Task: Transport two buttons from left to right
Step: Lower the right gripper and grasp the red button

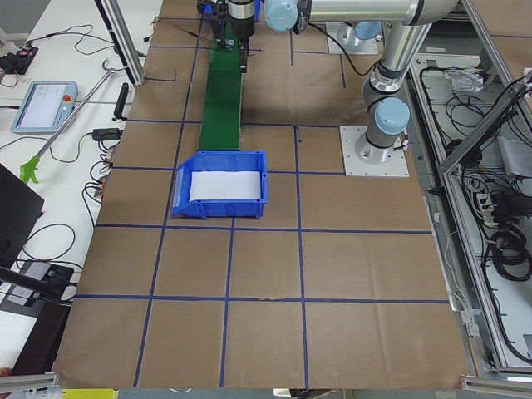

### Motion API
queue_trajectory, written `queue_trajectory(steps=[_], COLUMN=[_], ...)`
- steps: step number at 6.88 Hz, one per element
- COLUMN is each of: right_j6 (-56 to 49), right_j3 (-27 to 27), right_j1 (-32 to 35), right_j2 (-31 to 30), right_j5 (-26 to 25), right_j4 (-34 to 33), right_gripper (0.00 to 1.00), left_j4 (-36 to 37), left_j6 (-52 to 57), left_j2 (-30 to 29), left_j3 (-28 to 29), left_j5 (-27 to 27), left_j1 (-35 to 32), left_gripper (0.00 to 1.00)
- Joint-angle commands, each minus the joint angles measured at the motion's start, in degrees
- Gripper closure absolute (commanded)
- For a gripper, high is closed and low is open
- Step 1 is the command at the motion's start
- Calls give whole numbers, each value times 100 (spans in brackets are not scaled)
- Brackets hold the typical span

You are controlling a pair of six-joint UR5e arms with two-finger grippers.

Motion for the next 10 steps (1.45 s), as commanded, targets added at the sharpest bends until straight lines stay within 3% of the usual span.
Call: queue_trajectory(steps=[1,3,4,5,6,8,10], right_j6=[-34,-95,-226,-262,-271,-674,-1735], right_j3=[172,172,155,146,94,-203,-1045], right_j1=[11,-24,-50,-85,-112,-443,-1381], right_j2=[24,-20,-46,-64,-108,-545,-801], right_j5=[-87,-437,-648,-676,-668,-633,-598], right_j4=[-16,63,72,99,351,545,1772], right_gripper=[3,32,55,83,95,96,95], left_j4=[-2,7,7,7,7,7,7], left_j6=[0,0,0,0,0,0,0], left_j2=[2,2,2,2,2,2,2], left_j3=[4,-4,-5,4,-4,4,4], left_j5=[0,0,0,0,0,-9,-9], left_j1=[0,0,0,0,0,0,0], left_gripper=[0,0,0,0,0,0,0])
